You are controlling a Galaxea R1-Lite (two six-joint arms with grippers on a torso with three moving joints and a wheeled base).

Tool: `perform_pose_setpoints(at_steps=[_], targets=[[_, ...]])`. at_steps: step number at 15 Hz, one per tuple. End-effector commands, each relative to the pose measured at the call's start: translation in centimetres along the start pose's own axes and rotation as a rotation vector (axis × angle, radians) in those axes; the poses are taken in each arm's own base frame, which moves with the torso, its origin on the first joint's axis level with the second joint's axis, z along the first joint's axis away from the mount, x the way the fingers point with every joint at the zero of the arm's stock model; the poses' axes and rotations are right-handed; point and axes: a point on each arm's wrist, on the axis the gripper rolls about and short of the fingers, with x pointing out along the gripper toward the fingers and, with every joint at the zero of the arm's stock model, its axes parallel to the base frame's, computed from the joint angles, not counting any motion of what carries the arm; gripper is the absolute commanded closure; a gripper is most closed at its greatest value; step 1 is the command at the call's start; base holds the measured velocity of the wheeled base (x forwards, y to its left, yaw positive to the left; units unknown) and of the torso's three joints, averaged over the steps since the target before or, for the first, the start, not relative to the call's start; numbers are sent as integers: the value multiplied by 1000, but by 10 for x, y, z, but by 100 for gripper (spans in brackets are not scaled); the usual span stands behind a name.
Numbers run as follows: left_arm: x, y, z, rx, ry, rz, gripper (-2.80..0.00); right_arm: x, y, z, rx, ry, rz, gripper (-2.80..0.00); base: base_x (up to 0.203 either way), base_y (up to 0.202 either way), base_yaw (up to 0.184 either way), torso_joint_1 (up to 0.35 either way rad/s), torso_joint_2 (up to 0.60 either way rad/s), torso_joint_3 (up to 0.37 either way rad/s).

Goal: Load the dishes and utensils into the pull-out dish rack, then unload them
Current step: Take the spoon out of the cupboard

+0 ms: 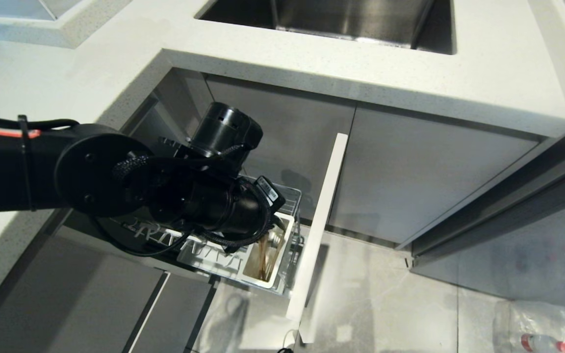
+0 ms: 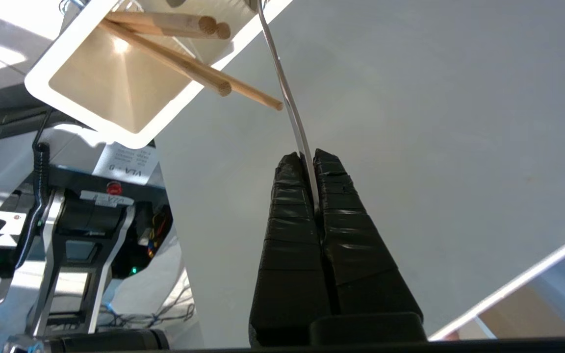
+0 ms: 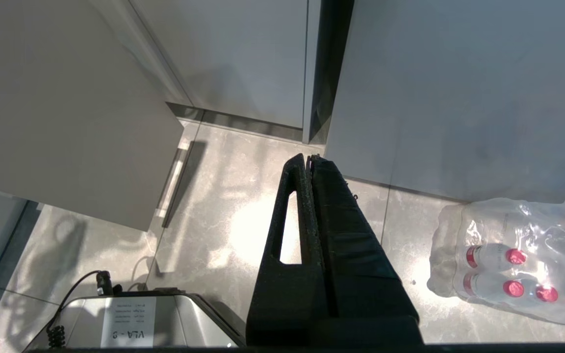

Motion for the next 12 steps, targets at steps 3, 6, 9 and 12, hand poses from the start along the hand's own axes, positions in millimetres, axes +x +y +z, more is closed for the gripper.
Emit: perform_pose_setpoints(at_steps=[3, 6, 9, 12], targets=[[-13, -3, 0, -5, -26, -24, 0, 0, 0, 0, 0, 3, -1, 0, 0, 0, 0, 0, 0, 0], [-25, -5, 0, 6, -58, -42, 0, 0, 0, 0, 0, 2, -1, 0, 0, 0, 0, 0, 0, 0], [-33, -5, -3, 19, -72, -33, 0, 0, 0, 0, 0, 2, -1, 0, 0, 0, 0, 0, 0, 0], [-41, -7, -6, 27, -85, -46, 0, 0, 0, 0, 0, 2, -1, 0, 0, 0, 0, 0, 0, 0]])
